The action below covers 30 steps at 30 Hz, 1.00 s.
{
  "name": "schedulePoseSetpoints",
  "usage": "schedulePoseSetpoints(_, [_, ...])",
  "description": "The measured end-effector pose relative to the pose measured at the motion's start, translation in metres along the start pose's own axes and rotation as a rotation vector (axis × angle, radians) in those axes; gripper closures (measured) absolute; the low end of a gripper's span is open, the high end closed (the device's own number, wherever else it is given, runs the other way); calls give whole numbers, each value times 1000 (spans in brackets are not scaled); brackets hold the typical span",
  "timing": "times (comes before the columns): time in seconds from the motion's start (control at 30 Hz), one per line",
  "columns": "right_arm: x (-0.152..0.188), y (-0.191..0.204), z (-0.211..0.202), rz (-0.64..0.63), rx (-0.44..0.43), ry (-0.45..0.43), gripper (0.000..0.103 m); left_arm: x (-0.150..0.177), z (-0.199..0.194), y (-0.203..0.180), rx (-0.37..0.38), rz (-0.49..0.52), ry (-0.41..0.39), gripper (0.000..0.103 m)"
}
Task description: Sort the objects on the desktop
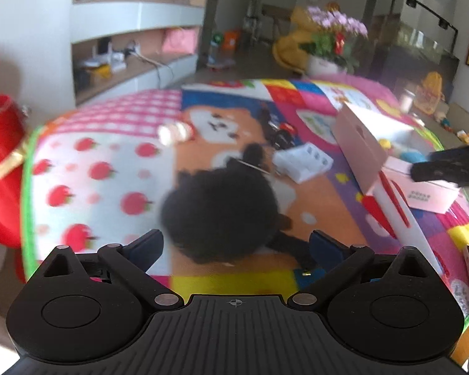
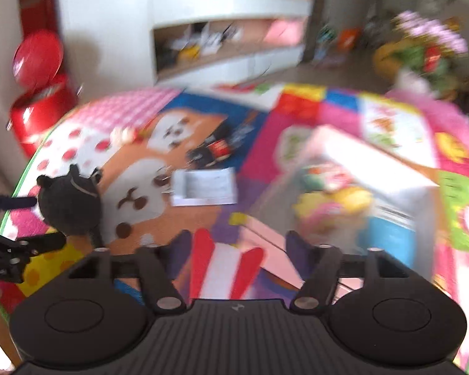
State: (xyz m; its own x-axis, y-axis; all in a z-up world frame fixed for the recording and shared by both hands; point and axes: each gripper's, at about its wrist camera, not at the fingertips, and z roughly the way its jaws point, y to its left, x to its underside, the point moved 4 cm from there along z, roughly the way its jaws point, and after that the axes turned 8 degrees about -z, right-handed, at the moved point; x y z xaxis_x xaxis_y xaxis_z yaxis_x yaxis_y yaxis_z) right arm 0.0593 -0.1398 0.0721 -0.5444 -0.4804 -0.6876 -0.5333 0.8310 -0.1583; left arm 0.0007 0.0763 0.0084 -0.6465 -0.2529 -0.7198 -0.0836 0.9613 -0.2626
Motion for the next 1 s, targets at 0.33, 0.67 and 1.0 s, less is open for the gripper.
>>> schedulePoseSetpoints(0.33, [73,-19,-26,98,143,-18,21,-44,16,-67,269,99,-84,0])
schedulePoseSetpoints(0.67, [54,39,-15,-21,65,-99,18,-108,85,-105,338,105,54,0])
schedulePoseSetpoints(1.0, [84,39,0,37,18,7,52,-101,26,-48,177,25,-146,0])
